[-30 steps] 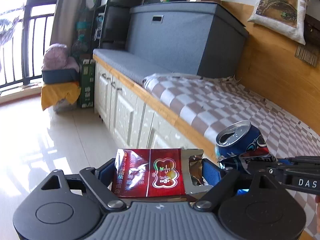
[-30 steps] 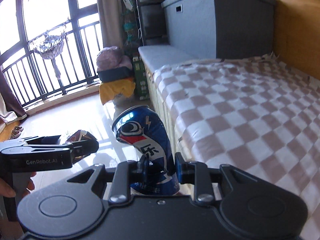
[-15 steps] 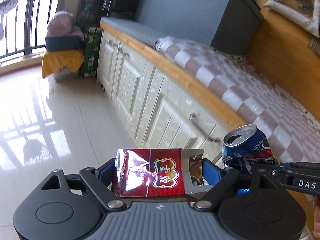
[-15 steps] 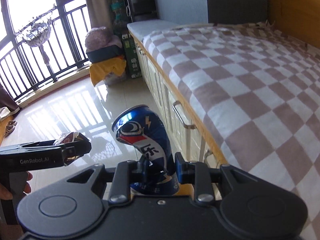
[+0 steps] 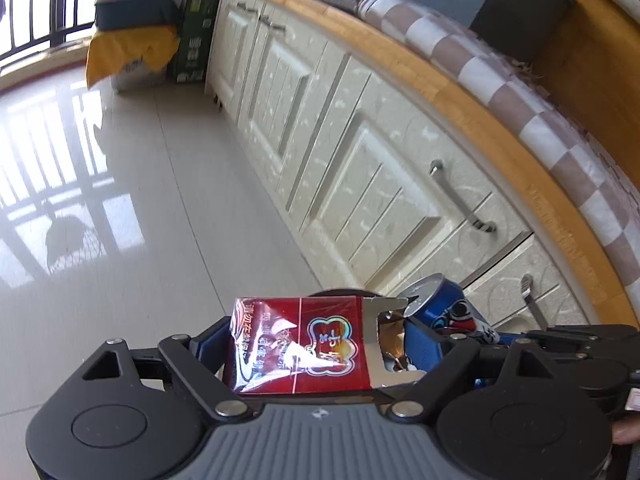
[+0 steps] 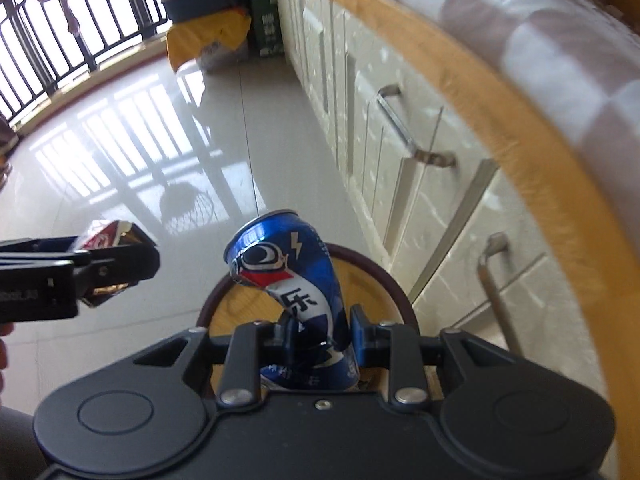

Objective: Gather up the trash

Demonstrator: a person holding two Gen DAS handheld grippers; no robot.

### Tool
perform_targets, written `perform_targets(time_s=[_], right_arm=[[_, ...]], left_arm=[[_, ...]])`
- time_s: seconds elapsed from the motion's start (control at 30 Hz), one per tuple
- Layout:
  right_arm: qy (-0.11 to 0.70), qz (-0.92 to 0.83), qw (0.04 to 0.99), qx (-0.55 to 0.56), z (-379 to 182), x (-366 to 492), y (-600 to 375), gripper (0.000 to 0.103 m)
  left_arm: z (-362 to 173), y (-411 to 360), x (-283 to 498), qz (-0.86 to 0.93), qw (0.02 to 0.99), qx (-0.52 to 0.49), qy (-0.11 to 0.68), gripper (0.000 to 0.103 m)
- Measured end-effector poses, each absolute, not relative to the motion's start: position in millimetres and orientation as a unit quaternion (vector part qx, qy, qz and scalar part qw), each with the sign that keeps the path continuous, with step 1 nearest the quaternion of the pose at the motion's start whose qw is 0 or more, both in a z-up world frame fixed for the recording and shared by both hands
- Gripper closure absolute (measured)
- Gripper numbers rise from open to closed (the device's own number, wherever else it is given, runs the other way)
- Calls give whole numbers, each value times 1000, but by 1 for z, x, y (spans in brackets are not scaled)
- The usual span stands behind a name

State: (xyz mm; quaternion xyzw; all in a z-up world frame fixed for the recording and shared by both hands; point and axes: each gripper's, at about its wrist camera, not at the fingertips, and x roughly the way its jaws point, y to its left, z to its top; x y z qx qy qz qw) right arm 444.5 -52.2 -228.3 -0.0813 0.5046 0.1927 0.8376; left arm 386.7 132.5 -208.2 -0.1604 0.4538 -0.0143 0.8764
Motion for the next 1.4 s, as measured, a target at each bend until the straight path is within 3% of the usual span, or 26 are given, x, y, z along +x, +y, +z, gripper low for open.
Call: perform_targets(time_s=[0.43, 0.5, 0.57, 1.07, 1.13, 1.2, 1.4], right_arm=[[514, 197, 822, -150, -256, 470, -25, 74], [507, 199, 826, -145, -254, 473, -27, 66], [503, 194, 830, -145, -252, 476, -27, 41], [512, 196, 825, -134, -230, 475, -55, 40], [515, 198, 823, -134, -228, 475, -57, 40], [518, 199, 821, -133, -227, 475, -56, 38], [538, 189, 810, -135, -234, 475, -64, 37]], left_arm=[[-234, 131, 392, -30, 851, -158, 500, 15], [-236, 129, 392, -32, 848, -154, 505, 15], [-240, 125, 393, -34, 846, -151, 511, 15], [-261, 76, 401, -88, 817, -135, 553, 14], [-267, 69, 402, -99, 804, -143, 569, 11], [-276, 67, 401, -93, 786, -158, 590, 0], [-293, 69, 397, -75, 753, -166, 633, 0]])
